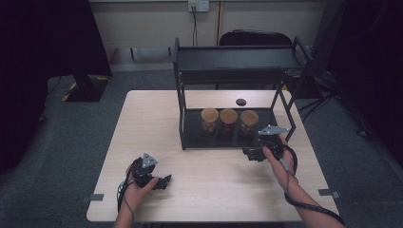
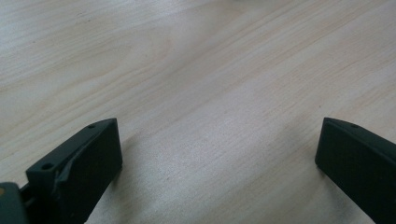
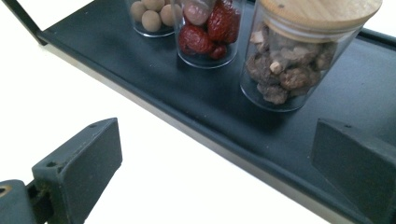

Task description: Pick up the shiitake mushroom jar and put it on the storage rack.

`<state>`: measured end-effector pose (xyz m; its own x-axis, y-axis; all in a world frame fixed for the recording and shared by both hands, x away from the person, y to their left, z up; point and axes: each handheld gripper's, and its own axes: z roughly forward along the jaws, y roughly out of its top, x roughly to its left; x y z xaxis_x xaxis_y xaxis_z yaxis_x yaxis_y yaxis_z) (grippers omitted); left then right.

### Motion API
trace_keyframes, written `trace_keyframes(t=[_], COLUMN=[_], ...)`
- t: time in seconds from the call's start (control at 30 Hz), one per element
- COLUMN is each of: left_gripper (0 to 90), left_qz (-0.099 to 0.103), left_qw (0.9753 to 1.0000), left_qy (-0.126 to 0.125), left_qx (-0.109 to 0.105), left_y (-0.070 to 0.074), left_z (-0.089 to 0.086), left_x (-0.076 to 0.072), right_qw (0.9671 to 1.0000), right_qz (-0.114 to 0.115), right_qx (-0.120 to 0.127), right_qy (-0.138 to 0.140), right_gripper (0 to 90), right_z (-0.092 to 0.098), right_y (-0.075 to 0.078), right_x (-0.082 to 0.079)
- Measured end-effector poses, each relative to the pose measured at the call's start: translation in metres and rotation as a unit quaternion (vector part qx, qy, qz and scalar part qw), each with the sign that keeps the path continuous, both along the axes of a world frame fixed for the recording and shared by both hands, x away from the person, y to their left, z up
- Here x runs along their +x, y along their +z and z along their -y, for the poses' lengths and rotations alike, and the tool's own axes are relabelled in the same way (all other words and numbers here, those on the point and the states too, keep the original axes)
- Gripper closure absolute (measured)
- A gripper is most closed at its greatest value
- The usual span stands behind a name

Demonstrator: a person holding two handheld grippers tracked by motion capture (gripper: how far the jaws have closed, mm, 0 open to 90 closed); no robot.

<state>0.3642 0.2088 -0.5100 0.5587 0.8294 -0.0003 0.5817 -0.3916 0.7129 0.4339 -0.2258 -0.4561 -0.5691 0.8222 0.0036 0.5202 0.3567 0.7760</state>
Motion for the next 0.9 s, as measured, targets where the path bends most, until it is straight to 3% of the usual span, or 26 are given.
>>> trace_keyframes(t=[0.9], left_gripper=[0.2], left_qz=[0.0], left_qw=[1.0], left_qy=[0.0], left_qx=[0.0], left_y=[0.0], left_z=[0.0], left_x=[0.0], right_qw=[0.9999], right_qz=[-0.007], right_qx=[0.007], right_qy=[0.012], right_gripper=[1.5], right_z=[0.02], right_y=[-0.015], right_x=[-0.029])
